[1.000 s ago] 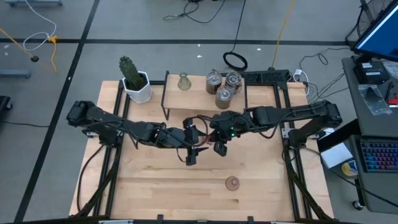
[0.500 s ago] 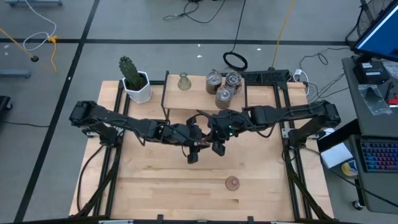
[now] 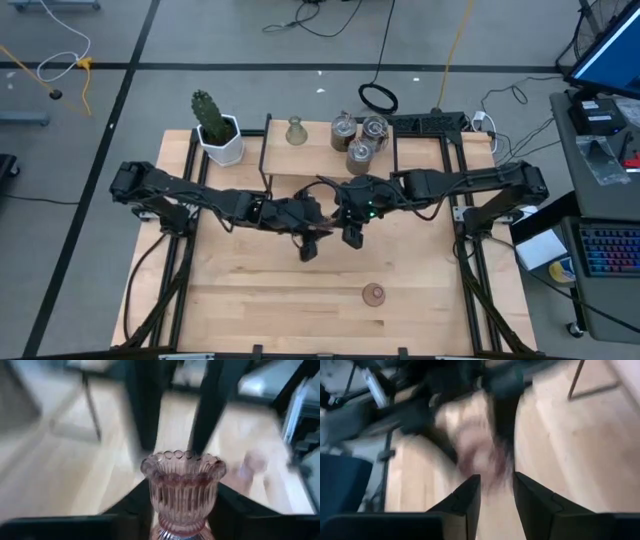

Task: Pick & Place candle stick holders
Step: Put the right pink vase candle holder on the shelf

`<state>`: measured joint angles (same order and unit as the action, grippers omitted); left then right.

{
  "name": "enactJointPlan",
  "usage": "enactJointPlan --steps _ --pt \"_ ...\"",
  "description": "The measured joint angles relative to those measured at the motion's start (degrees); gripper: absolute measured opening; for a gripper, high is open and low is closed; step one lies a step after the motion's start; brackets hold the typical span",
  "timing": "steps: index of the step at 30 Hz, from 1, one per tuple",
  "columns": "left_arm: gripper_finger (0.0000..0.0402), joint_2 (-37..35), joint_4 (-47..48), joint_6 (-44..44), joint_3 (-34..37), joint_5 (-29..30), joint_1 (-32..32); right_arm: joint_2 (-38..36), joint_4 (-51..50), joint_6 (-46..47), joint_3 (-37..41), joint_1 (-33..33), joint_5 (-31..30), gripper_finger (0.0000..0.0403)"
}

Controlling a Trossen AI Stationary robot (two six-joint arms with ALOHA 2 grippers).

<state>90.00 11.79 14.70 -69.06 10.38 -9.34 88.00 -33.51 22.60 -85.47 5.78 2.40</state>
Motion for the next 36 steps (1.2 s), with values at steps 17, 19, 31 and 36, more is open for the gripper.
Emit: enactJointPlan --steps 17,19,31,36 --pt "0.0128 -9.93 19.64 8.81 0.11 27.84 -0.81 -0.36 -0.63 -1.39 0.02 -0.07 0.69 0.0132" --pt "0.0128 -11.34 19.33 8.41 0.15 35.37 0.43 -0.36 -0.6 -1.37 0.02 -0.1 0.69 0.0129" --pt "0.0128 -11.37 13.51 9.4 0.92 49.69 10.89 -0.36 0.91 -2.27 0.02 -0.07 0.69 0.0127" --pt "0.0128 -11.21 2.57 7.52 5.61 49.66 13.04 -0.36 1.87 -3.6 0.02 -0.07 0.5 0.0126"
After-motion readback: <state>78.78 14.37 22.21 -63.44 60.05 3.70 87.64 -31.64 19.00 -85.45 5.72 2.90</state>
